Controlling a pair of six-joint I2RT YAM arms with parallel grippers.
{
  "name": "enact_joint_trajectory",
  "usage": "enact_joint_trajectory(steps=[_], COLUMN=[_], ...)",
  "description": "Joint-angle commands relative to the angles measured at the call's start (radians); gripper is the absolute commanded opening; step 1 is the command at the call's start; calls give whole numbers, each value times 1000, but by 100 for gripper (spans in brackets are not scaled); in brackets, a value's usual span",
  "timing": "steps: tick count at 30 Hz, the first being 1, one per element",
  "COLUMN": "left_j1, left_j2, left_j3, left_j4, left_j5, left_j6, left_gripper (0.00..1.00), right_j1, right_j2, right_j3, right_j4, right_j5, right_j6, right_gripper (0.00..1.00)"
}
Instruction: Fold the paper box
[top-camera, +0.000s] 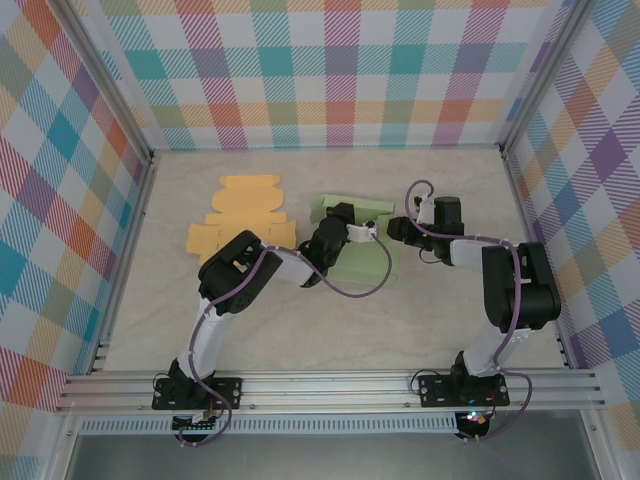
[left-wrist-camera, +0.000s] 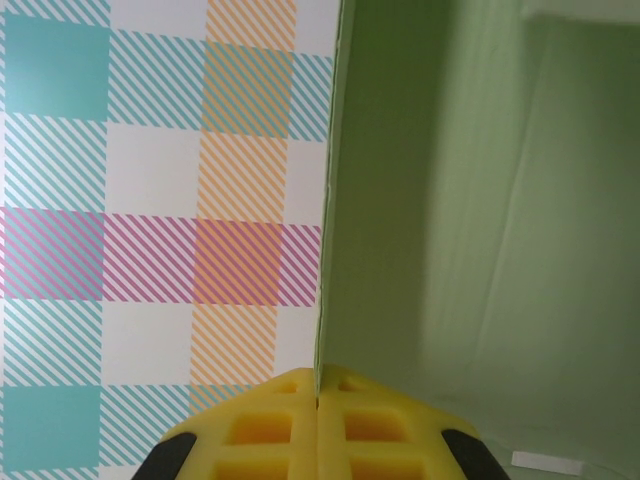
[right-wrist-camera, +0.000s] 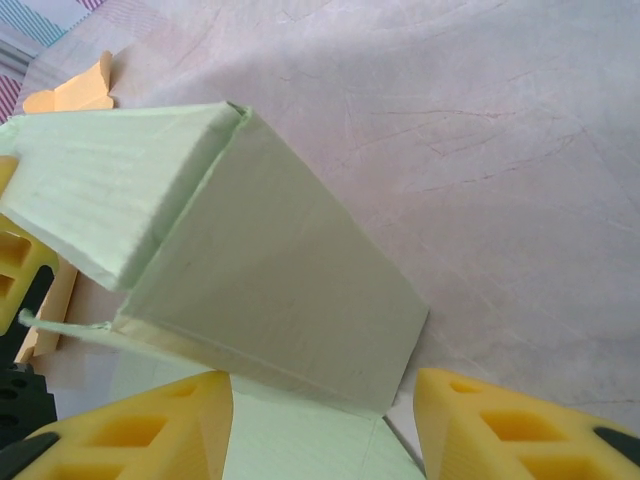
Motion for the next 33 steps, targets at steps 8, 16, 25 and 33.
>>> enact_joint_trajectory(steps=[8, 16, 25, 33], left_j1=[6, 9, 9, 9], left_j2=[-82, -110, -106, -132], left_j3=[-55, -52, -48, -43], left_j4=[-87, -162, -178, -201], left_j5=[100, 125, 128, 125], left_j6=[-46, -70, -74, -157], left_gripper=[0, 0, 0, 0], right_j1=[31, 85, 119, 146], right_j2=[-4, -17, 14, 24], right_j3=[10, -6, 15, 60], right_j4=[41, 83, 115, 36], right_j5=[127, 263, 404, 522], right_j6=[-53, -77, -76, -69], right_gripper=[48, 47, 42, 23])
